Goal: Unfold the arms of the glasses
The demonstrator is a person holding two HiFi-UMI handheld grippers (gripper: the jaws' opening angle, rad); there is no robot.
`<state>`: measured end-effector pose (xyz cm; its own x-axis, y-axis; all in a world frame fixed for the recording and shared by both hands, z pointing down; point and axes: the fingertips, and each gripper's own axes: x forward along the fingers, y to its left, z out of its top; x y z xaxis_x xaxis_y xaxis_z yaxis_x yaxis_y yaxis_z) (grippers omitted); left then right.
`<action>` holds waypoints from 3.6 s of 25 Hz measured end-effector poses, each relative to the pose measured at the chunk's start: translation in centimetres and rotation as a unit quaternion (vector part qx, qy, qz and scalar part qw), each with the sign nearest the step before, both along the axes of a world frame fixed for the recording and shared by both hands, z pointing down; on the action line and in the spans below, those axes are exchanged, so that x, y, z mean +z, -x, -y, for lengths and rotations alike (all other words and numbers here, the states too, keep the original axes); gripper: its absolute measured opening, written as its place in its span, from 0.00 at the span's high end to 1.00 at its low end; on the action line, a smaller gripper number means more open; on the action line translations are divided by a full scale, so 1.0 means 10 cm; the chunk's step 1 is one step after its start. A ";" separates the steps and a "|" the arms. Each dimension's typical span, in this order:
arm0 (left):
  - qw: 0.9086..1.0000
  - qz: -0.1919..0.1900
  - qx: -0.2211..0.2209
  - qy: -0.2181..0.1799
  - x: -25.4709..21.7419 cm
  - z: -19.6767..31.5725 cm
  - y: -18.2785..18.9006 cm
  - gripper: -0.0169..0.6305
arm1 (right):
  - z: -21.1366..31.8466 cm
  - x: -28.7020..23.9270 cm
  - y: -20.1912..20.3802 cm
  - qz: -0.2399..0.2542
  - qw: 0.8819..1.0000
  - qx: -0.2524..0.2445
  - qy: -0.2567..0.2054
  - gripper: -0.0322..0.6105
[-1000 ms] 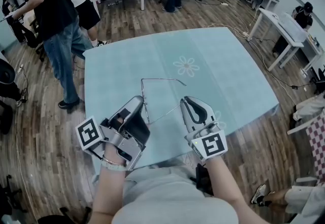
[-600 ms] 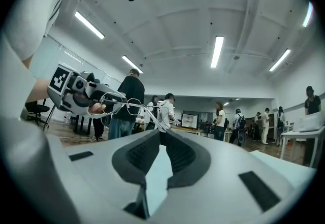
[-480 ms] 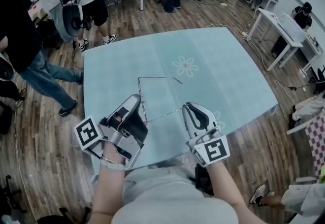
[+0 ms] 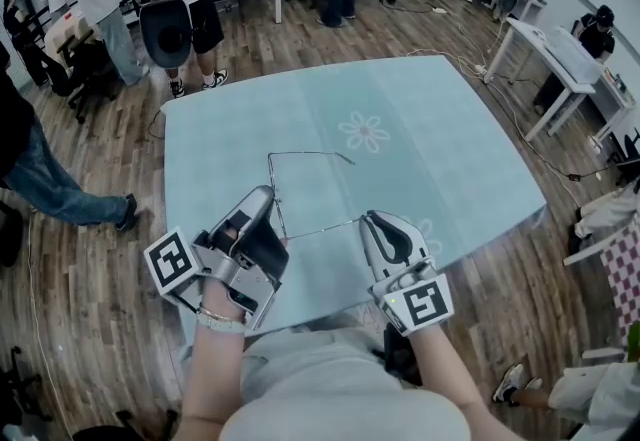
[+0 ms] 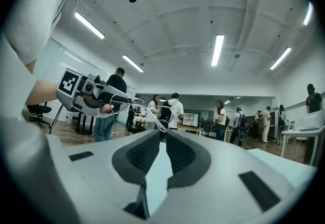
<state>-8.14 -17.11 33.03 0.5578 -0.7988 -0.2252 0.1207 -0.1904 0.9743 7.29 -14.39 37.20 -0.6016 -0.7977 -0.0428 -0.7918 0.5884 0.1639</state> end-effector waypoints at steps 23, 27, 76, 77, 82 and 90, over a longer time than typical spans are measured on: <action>1.000 -0.002 0.002 -0.006 0.06 0.03 0.01 0.96 | 0.04 0.05 -0.06 0.004 0.999 0.007 0.034 0.74; 1.000 -0.002 0.000 -0.010 0.09 0.05 0.00 0.96 | 0.02 0.00 -0.07 0.011 0.999 0.006 0.030 0.74; 0.978 -0.035 -0.170 -0.113 0.49 0.01 0.02 0.96 | 0.13 0.00 0.10 0.038 0.993 0.088 0.073 0.94; 0.978 -0.038 -0.170 -0.113 0.48 0.01 0.02 0.96 | 0.13 0.00 0.10 0.037 0.993 0.089 0.074 0.94; 0.978 -0.052 -0.171 -0.108 0.51 0.01 0.01 0.96 | 0.16 0.07 0.08 0.038 0.991 0.095 0.083 0.94; 0.979 -0.062 -0.165 -0.105 0.54 -0.02 -0.03 0.96 | 0.15 0.11 0.08 0.037 0.991 0.094 0.090 0.94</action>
<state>-7.85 -16.91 38.39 0.2360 -0.8593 -0.4538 0.1333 -0.4339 0.8910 6.49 -15.87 38.32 -0.4423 -0.8940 0.0717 -0.8961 0.4438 0.0065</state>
